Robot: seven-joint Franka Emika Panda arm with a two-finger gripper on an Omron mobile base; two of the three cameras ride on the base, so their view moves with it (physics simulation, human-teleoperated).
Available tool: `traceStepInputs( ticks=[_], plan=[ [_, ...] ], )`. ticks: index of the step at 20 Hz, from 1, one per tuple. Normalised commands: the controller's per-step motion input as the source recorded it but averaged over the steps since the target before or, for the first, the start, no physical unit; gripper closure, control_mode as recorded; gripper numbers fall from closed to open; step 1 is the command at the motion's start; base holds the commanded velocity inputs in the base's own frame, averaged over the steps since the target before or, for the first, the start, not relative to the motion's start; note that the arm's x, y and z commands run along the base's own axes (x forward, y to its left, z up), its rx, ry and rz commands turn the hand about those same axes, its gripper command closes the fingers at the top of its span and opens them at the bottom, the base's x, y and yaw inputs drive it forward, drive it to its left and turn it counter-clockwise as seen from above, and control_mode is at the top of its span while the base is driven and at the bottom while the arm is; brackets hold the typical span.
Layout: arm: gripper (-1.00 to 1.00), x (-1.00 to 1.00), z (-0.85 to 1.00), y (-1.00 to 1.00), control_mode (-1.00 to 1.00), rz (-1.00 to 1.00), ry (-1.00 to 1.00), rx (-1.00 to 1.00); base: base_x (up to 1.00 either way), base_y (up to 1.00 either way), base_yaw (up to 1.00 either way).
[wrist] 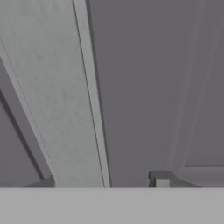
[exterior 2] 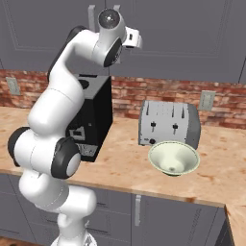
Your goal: Open the cabinet and setup a tea strainer by placing it in the bowl upright.
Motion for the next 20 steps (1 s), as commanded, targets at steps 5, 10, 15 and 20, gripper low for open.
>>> traceStepInputs(
  ticks=[5, 10, 15, 20],
  plan=[
    [1.00, 0.00, 0.00, 0.00, -1.00, 0.00, 0.00, 0.00, 0.00, 0.00, 0.00],
    [1.00, 0.00, 0.00, 0.00, -1.00, 0.00, 0.00, 0.00, 0.00, 0.00, 0.00],
    [1.00, -0.11, 0.00, -0.32, -1.00, 0.00, 0.00, 0.00, 0.00, 0.00, 0.00],
    [1.00, -0.66, -0.03, -0.73, -1.00, 0.00, 0.00, 0.00, 0.00, 0.00, 0.00]
  ],
)
